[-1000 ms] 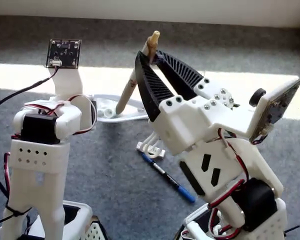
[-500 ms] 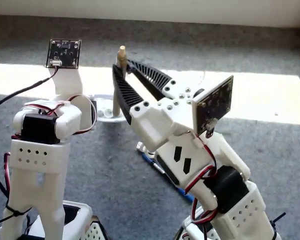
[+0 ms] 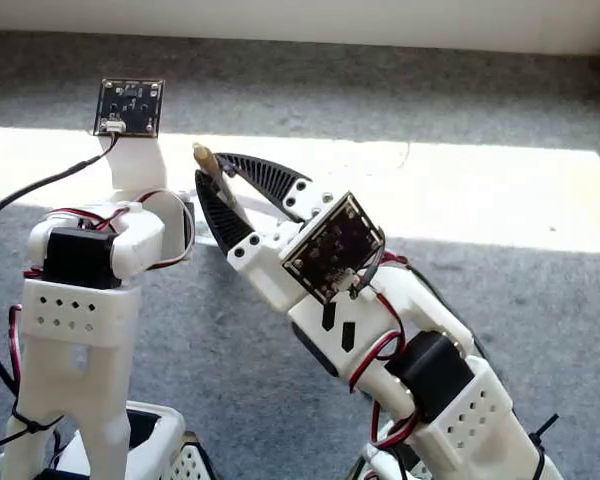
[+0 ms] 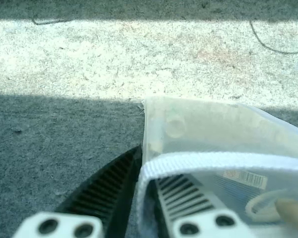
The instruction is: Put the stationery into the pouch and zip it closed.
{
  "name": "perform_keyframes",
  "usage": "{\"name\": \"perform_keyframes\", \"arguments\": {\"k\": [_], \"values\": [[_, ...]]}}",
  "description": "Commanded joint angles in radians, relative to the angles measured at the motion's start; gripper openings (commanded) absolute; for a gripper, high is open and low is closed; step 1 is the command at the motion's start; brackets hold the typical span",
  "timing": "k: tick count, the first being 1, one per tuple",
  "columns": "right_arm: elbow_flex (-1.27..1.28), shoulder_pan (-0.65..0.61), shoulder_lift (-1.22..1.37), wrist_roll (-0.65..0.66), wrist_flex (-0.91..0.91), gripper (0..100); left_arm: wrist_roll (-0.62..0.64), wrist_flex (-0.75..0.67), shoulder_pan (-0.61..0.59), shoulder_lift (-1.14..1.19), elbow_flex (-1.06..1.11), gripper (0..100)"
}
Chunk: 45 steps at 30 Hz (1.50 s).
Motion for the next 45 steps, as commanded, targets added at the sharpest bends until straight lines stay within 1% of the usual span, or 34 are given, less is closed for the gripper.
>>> {"name": "perform_keyframes", "arguments": {"k": [1, 22, 45], "values": [[-0.008, -0.007, -0.018, 0.014, -0.031, 0.5, 0.008, -0.017, -0.015, 0.005, 0.001, 1], [0.081, -0.001, -0.018, 0.015, -0.030, 0.5, 0.008, -0.017, -0.018, 0.005, 0.001, 1], [0.082, -0.001, -0.016, 0.017, -0.030, 1.1, 0.006, -0.017, -0.019, 0.008, 0.002, 1]]}}
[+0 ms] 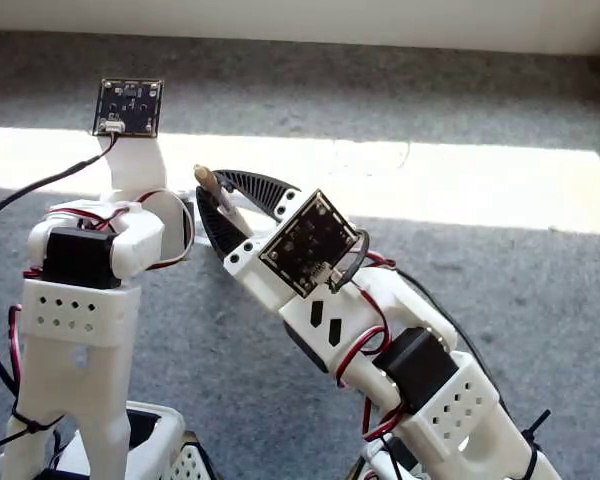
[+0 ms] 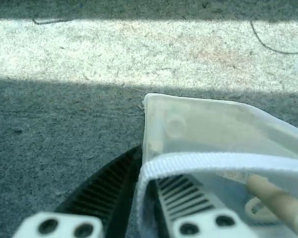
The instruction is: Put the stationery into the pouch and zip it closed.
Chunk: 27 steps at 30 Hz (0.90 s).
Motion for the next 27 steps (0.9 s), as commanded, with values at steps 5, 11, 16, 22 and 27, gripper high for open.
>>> {"name": "perform_keyframes", "arguments": {"k": [5, 11, 16, 22, 27], "values": [[-0.012, 0.001, -0.016, 0.009, -0.028, 5.8, 0.006, -0.017, -0.012, 0.008, 0.002, 1], [-0.021, 0.053, -0.016, 0.008, 0.088, 14.2, 0.006, -0.017, -0.012, 0.010, 0.002, 1], [-0.021, 0.062, -0.018, 0.006, 0.088, 14.2, 0.006, -0.017, -0.008, 0.012, 0.002, 1], [-0.021, 0.059, -0.018, 0.003, 0.088, 14.2, 0.005, -0.017, -0.008, 0.012, 0.002, 1], [-0.021, 0.058, -0.018, 0.003, 0.090, 14.6, 0.005, -0.017, -0.012, 0.012, 0.002, 1]]}}
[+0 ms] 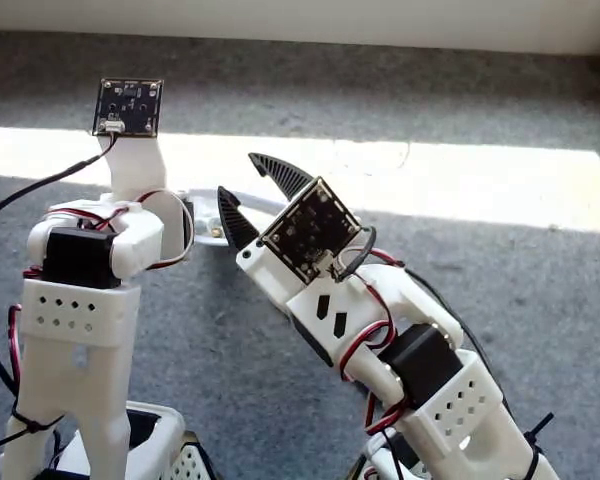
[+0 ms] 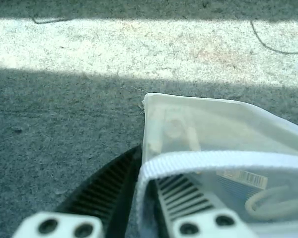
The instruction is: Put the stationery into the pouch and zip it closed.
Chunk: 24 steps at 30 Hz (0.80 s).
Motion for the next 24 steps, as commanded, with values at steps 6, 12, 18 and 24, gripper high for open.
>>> {"name": "perform_keyframes", "arguments": {"k": [6, 12, 18, 24], "values": [[-0.021, 0.010, -0.018, 0.003, 0.007, 14.6, 0.005, -0.017, -0.010, 0.012, 0.002, 1], [-0.047, 0.010, -0.018, 0.003, 0.054, 14.6, 0.005, -0.017, -0.010, 0.012, 0.002, 1], [-0.111, 0.010, -0.018, 0.003, 0.147, 14.6, 0.005, -0.017, -0.010, 0.012, 0.002, 1], [-0.111, 0.012, -0.015, 0.002, 0.150, 15.2, 0.005, -0.017, -0.010, 0.013, 0.002, 1]]}}
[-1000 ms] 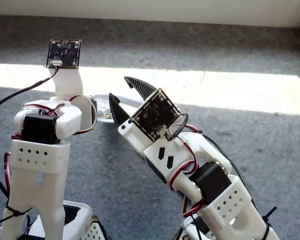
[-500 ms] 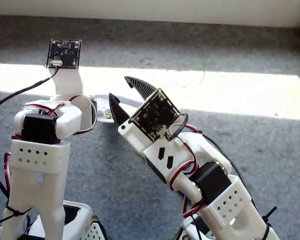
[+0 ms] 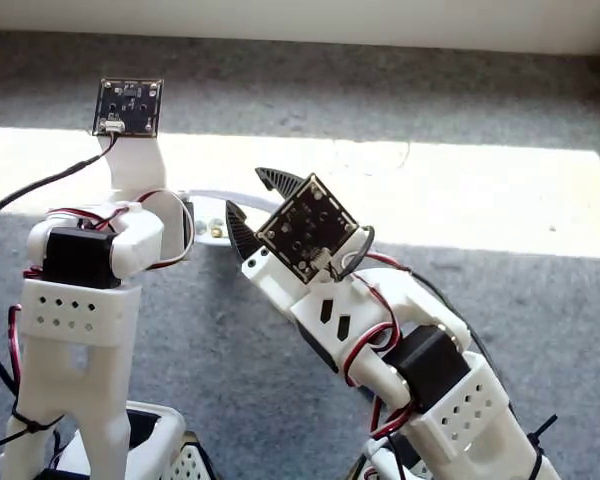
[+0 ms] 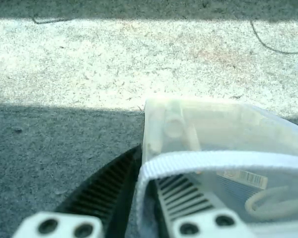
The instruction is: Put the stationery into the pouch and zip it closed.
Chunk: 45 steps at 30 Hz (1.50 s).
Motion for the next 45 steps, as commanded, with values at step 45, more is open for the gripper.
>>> {"name": "perform_keyframes", "arguments": {"k": [45], "values": [[-0.114, -0.013, -0.127, 0.000, 0.031, 33.1, 0.003, -0.011, -0.012, 0.005, 0.002, 1]]}}
